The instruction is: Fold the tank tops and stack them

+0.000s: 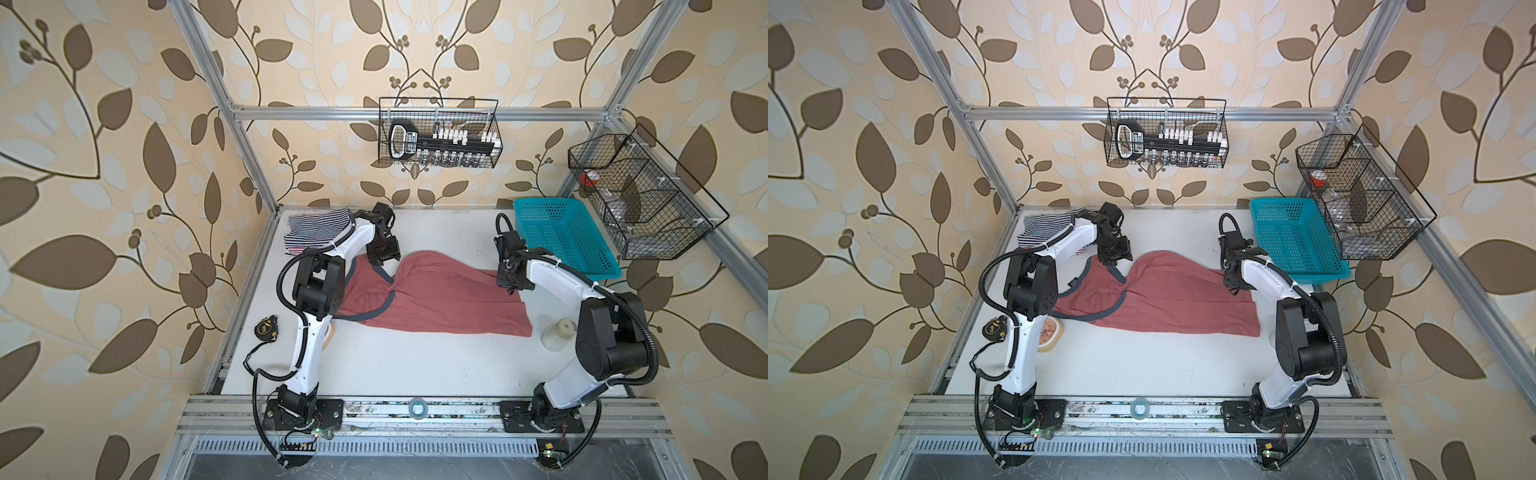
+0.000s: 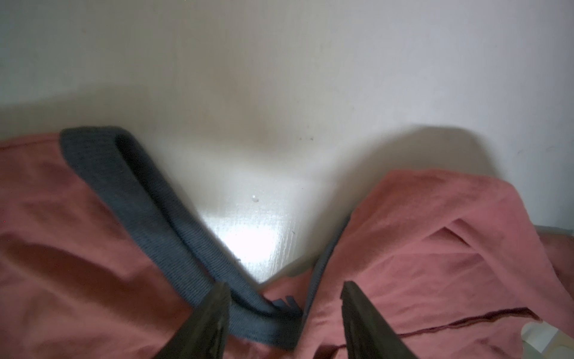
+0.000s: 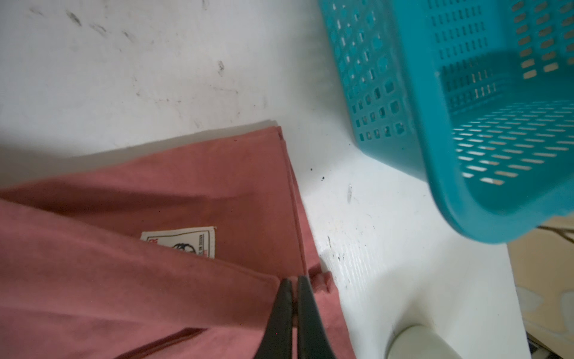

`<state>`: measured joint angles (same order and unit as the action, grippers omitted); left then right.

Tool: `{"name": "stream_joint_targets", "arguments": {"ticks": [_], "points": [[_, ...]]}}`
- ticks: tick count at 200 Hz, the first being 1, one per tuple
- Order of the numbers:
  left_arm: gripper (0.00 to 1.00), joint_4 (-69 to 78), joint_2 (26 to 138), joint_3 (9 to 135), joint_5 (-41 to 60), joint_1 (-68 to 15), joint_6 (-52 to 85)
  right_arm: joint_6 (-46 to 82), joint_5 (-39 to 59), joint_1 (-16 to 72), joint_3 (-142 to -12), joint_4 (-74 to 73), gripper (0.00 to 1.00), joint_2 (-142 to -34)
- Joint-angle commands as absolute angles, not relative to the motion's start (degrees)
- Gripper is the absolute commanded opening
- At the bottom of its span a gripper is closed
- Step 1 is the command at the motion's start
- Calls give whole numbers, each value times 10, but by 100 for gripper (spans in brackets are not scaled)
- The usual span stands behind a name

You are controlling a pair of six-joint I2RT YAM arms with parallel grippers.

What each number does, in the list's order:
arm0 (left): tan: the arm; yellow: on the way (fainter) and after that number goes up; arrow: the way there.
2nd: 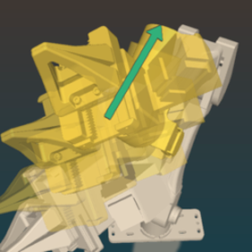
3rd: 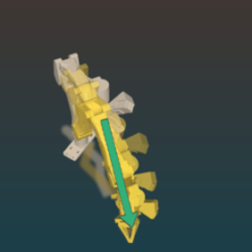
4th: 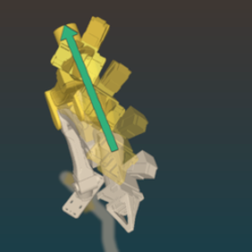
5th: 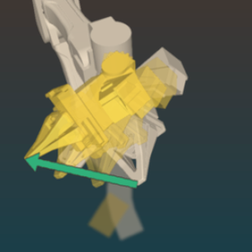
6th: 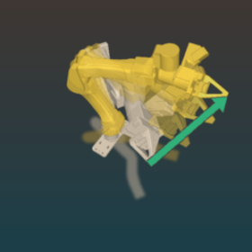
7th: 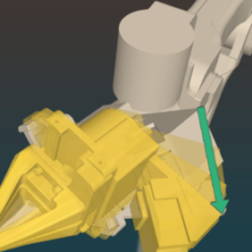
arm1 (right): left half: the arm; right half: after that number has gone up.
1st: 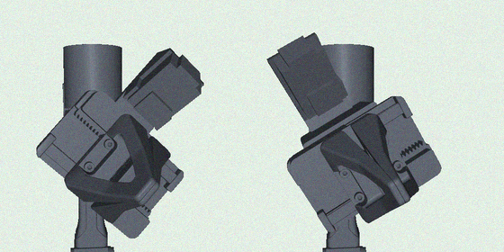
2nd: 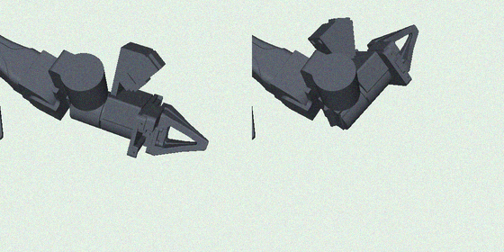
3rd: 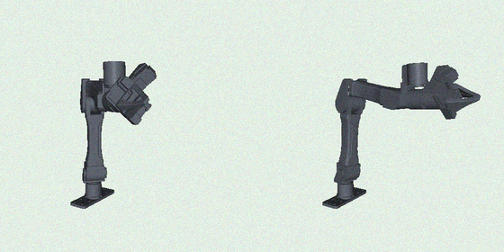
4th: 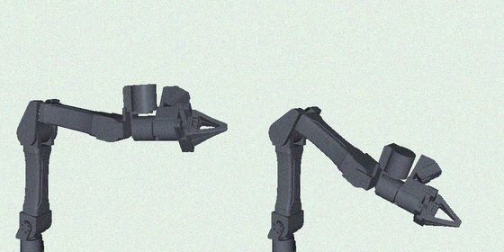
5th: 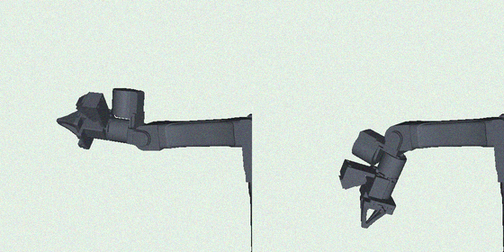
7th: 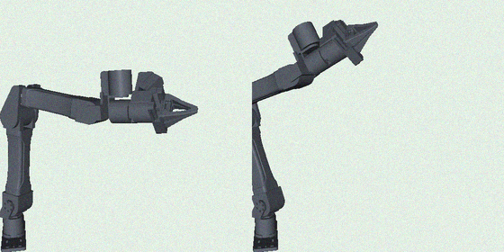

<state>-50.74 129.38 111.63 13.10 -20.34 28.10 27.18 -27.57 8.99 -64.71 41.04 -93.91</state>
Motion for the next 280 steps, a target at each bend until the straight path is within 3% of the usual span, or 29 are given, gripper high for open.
{"name": "stream_joint_targets", "arguments": {"ticks": [1, 15, 73, 97, 152, 202, 280], "points": [[59, -510, 1253, 1112, 127, -210, 285, 310, -319, 90, -656, 451, 15, -929], [59, -510, 1251, 1111, 127, -211, 284, 316, -307, 89, -651, 443, 26, -925], [60, -512, 1237, 1108, 123, -212, 282, 346, -210, 108, -634, 362, 37, -874], [60, -516, 1235, 1109, 122, -211, 280, 356, -101, 129, -636, 266, 39, -875], [61, -530, 1218, 1091, 105, -211, 270, 371, 161, 139, -793, 171, 45, -1089], [61, -540, 1213, 1091, 96, -211, 266, 326, 206, 134, -927, 230, 47, -1211], [61, -553, 1223, 1100, 91, -211, 262, 211, 217, 126, -1035, 361, 50, -1304]]}}
